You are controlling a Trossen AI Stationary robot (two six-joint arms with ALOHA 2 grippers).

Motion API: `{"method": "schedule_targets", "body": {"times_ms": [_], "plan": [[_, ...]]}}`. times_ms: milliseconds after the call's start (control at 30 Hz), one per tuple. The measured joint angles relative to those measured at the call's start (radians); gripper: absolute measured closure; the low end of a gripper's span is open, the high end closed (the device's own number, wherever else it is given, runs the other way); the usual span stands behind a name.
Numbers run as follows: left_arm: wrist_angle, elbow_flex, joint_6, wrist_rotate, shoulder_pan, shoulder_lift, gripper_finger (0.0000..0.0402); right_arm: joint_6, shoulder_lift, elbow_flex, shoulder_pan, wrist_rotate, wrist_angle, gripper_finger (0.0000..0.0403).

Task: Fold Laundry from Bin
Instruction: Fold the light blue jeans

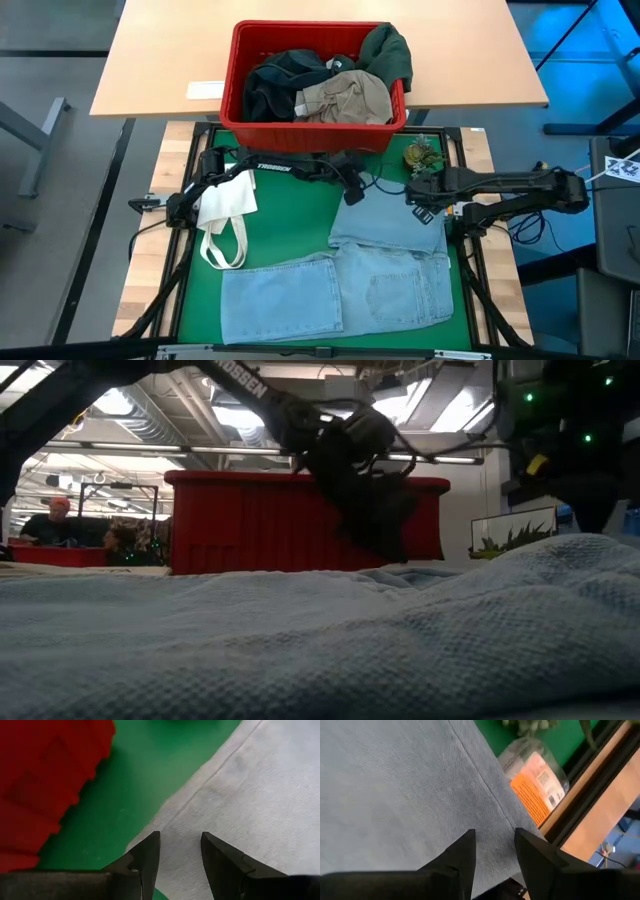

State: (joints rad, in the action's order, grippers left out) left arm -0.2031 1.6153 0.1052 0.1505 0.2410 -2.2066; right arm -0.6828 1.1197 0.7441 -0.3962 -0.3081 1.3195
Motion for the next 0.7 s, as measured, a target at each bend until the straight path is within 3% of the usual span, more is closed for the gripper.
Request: {"method": "schedule_targets", "body": {"times_ms": [367,567,700], "plan": [[0.042,-0.107,0.050,0.000,0.027,0.000,0.0263,0.017,0.042,-0.004,-0.004,0.046,-0.087,0.0265],[0.011,-0.073,0.045,-0.014,0.027,0.005,0.0263,0.048,0.037,-0.004,-0.004,0.057,-0.086,0.0265],[-0.062,-0.015,0.045,-0.086,0.026,0.045,0.0263,0.063,0.022,0.041,-0.004,0.057,-0.059,0.0265]]}}
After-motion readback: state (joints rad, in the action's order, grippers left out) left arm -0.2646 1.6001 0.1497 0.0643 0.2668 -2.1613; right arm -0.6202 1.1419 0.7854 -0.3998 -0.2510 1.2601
